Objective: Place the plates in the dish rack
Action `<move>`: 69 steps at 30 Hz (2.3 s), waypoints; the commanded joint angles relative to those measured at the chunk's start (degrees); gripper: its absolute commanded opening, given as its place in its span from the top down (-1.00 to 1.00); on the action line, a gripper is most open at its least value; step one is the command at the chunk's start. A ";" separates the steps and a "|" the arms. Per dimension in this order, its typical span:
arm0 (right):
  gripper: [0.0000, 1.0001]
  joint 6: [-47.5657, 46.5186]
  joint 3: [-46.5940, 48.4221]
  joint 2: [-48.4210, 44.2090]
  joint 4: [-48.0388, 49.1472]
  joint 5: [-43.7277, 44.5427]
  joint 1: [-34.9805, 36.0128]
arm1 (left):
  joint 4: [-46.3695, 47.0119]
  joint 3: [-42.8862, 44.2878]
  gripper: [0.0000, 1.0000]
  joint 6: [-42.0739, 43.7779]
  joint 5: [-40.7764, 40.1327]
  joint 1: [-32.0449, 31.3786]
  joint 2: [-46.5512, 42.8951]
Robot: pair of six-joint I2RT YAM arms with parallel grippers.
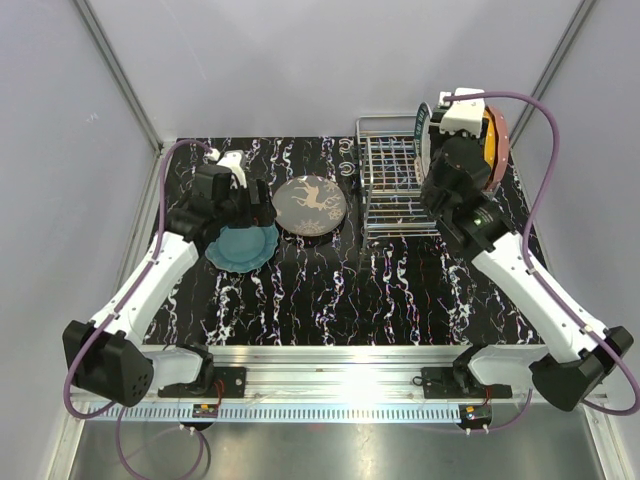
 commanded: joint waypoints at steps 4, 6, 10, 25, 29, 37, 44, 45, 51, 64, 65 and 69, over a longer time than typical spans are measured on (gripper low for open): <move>0.10 9.52 2.13 -2.95 -8.70 -5.98 -1.38 | 1.45 2.46 -0.98 0.53 0.95 -0.13 0.63; 0.18 11.02 1.60 -3.82 -9.59 -7.22 -2.00 | 1.37 2.46 -0.98 0.62 1.12 -0.22 0.98; 0.27 14.71 0.81 -5.85 -12.75 -10.81 -3.14 | 1.10 2.73 -0.98 0.97 1.04 -0.48 1.86; 0.38 21.75 -9.73 -20.43 -19.87 -19.00 -3.85 | -2.85 4.92 -0.93 6.76 -10.02 -7.58 8.97; 0.38 23.33 -12.89 -25.26 -21.28 -18.82 -3.85 | -4.78 5.63 -0.93 8.44 -14.86 -10.32 13.45; 0.39 26.76 -22.39 -34.59 -21.90 -18.65 -3.76 | -6.37 6.15 -0.84 9.49 -18.91 -12.17 21.98; 0.39 28.78 -26.00 -36.88 -21.54 -20.23 -3.85 | -5.23 5.63 -0.78 10.55 -21.72 -12.43 26.99; 0.40 28.95 -26.00 -36.96 -21.63 -20.40 -3.85 | -5.05 5.63 -0.78 10.46 -22.16 -12.61 27.26; 0.39 29.39 -26.35 -38.89 -21.63 -21.02 -3.85 | -3.29 4.75 -0.64 10.37 -25.94 -13.05 29.63; 0.39 30.18 -26.96 -40.83 -21.72 -21.99 -3.76 | -1.71 4.83 -0.04 8.09 -38.25 -15.42 35.87; 0.39 30.19 -26.96 -40.83 -21.72 -21.99 -3.85 | -1.71 4.92 0.02 7.83 -38.86 -15.34 36.22; 0.39 30.18 -26.96 -41.09 -21.72 -22.08 -3.85 | -1.18 5.18 0.07 7.56 -38.60 -15.42 37.63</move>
